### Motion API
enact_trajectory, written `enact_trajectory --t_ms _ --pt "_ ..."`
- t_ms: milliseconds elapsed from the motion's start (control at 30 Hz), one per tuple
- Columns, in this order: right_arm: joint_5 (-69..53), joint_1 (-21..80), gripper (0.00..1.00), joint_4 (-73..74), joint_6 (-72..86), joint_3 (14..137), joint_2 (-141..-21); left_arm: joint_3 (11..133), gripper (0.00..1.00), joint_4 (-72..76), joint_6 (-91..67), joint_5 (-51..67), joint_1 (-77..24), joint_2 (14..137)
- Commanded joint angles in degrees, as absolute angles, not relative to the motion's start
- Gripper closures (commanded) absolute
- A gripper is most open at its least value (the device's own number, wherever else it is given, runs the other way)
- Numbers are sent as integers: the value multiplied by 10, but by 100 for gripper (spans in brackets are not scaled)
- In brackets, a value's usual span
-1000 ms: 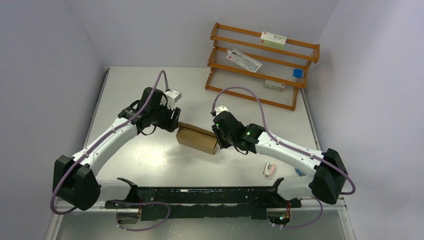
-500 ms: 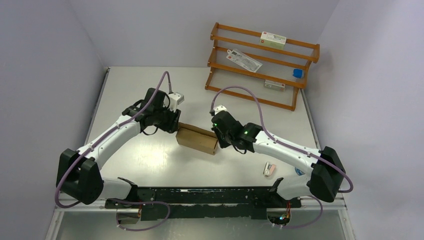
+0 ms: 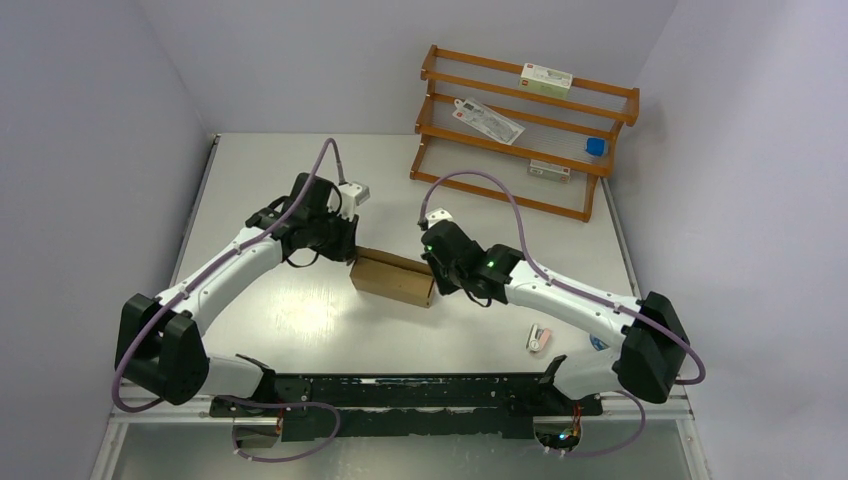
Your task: Fold the paper box
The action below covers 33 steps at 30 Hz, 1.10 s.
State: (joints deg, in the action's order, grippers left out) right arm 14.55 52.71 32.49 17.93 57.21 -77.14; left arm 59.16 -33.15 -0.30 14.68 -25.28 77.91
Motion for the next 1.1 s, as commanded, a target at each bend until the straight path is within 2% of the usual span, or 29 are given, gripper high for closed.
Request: enact_trajectory --t_ms 0,267,567,667,767,1067 --pt "157 532 94 329 191 594 -780 585 85 -333 -59 167 -258 765" --pt "158 540 100 332 227 607 -806 561 92 -321 -133 135 -283 748" --pt "147 539 100 343 267 639 -830 537 92 -292 -182 99 -318 737" --pt "135 540 97 343 270 646 -840 531 92 -288 -188 93 -327 737" --pt "135 539 100 346 281 654 -850 526 93 -282 -197 91 -334 733" --pt "147 526 100 327 309 666 -858 521 95 -277 -216 91 -348 706"
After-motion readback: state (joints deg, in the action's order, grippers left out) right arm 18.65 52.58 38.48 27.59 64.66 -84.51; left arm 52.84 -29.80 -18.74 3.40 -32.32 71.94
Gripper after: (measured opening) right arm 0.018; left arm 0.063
